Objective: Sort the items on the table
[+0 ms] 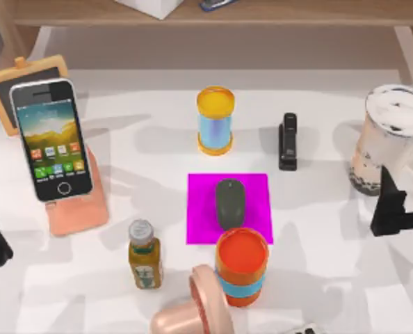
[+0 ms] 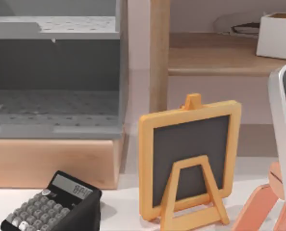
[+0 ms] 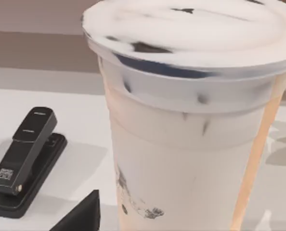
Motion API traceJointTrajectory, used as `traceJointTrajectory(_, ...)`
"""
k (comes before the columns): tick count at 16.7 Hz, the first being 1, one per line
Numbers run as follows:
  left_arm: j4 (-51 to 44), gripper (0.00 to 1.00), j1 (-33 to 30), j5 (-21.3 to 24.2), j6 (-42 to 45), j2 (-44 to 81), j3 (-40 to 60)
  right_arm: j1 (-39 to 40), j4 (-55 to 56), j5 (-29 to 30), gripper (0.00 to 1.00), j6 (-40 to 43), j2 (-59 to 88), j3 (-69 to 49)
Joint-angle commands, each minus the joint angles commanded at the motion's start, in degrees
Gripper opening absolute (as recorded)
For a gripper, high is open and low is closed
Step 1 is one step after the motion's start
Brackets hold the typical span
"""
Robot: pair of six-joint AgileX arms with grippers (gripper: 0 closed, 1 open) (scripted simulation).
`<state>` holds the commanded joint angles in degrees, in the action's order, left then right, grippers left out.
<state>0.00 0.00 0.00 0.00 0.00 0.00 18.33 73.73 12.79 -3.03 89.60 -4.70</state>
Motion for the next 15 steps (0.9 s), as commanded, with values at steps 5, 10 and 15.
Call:
traceJointTrajectory(5, 0.0, 1.00, 0.0, 0.0, 0.0, 0.0, 0.0, 4.7, 15.0, 9.7, 1.00, 0.0, 19.7, -7.9)
traceJointTrajectory(10, 0.0, 1.00, 0.0, 0.0, 0.0, 0.0, 0.0, 6.0, 18.2, 13.6, 1.00, 0.1, 24.7, -11.1)
traceJointTrajectory(15, 0.0, 1.00, 0.0, 0.0, 0.0, 0.0, 0.0, 5.4, 17.6, 13.1, 1.00, 0.1, 24.9, -11.8)
